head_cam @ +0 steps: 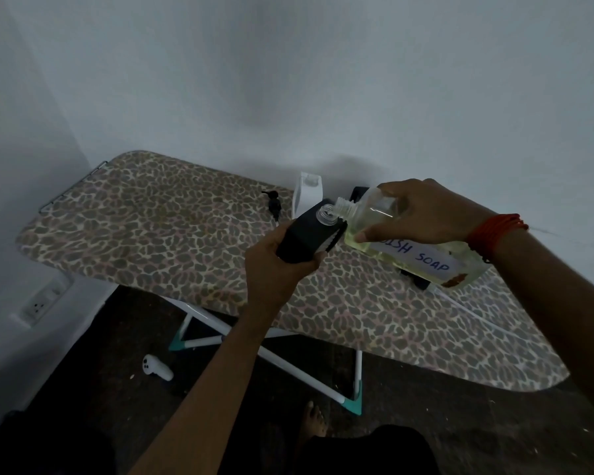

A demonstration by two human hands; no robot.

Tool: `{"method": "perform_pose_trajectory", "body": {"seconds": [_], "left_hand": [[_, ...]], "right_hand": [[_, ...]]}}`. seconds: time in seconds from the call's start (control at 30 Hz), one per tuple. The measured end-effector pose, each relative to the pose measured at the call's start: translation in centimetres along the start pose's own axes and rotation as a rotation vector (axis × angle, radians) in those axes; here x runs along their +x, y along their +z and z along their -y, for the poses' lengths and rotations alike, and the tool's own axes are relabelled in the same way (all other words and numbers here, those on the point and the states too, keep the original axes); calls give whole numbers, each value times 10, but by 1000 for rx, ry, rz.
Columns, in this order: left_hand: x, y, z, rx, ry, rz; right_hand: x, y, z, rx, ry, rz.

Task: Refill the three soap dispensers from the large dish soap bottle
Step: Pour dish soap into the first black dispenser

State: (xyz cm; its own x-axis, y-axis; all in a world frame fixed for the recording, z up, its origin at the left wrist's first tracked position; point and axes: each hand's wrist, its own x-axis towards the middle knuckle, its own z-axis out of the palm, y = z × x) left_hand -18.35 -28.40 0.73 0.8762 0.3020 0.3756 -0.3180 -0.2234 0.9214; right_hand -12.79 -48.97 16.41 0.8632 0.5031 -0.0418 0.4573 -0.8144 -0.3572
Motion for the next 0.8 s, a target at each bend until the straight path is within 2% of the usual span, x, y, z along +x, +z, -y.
{"method": "perform_pose_trajectory", "body": {"seconds": [0.8], "left_hand": [[-1, -1, 2, -43, 1, 11]], "right_hand": [[1, -1, 1, -27, 25, 15]]}}
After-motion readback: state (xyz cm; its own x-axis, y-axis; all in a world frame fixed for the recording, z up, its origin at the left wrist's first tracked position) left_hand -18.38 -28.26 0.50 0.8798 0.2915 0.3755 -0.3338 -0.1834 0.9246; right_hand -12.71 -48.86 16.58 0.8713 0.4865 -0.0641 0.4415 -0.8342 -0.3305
